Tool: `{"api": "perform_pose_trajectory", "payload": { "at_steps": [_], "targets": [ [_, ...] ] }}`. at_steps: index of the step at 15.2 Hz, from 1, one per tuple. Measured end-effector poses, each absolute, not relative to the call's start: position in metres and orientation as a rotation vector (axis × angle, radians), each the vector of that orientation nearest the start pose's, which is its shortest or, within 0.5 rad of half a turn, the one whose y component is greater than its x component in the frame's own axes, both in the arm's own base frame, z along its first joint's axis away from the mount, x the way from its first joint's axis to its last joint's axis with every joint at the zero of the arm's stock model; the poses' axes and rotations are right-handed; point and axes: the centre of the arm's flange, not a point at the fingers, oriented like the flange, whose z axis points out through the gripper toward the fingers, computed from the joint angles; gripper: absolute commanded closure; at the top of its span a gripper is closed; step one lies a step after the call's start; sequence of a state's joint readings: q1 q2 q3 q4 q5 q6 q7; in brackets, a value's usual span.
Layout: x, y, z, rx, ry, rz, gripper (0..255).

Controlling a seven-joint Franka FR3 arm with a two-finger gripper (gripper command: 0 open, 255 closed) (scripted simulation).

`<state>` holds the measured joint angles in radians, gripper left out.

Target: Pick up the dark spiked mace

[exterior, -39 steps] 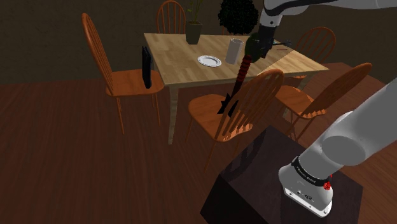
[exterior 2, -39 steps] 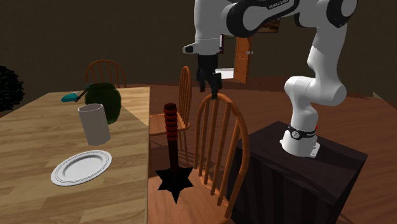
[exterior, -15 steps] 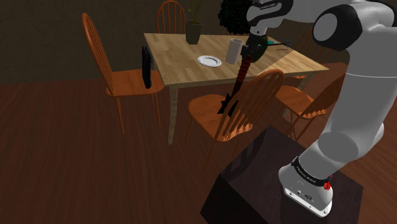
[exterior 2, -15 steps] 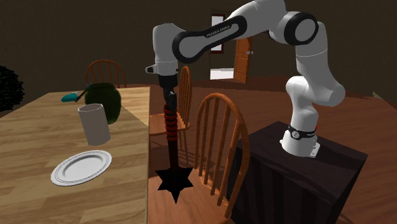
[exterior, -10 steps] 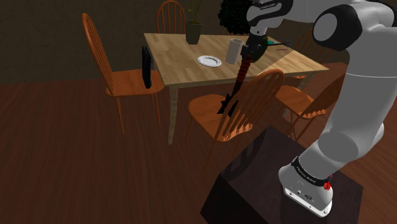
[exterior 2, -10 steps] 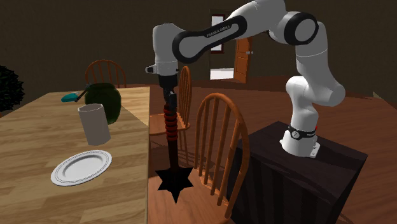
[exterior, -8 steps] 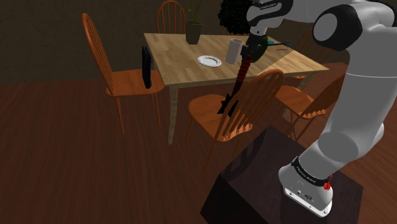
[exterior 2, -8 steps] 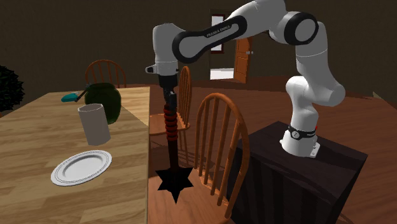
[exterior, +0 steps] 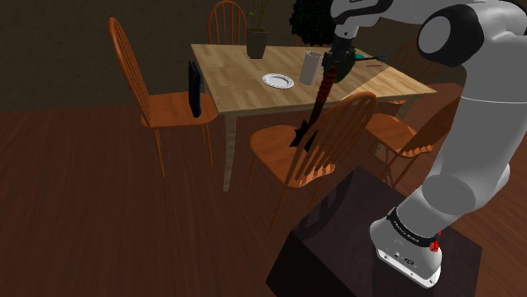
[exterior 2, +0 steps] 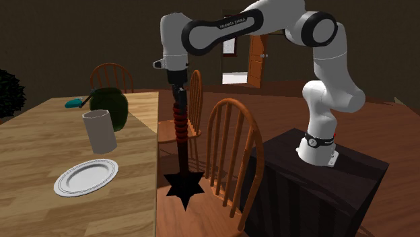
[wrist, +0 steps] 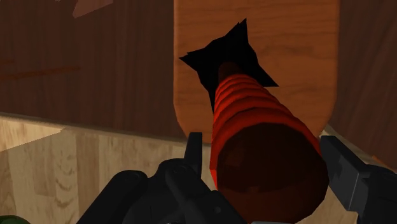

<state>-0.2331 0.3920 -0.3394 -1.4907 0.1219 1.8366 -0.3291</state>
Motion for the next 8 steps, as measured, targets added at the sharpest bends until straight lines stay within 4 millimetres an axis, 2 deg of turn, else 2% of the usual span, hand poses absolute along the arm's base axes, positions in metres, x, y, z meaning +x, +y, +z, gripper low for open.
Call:
{"api": "perform_pose_trajectory", "payload": {
  "at_steps": [8],
  "targets": [
    [0.583,-0.327,0.496,-3.115,0.399,0.040,255]
  ]
}}
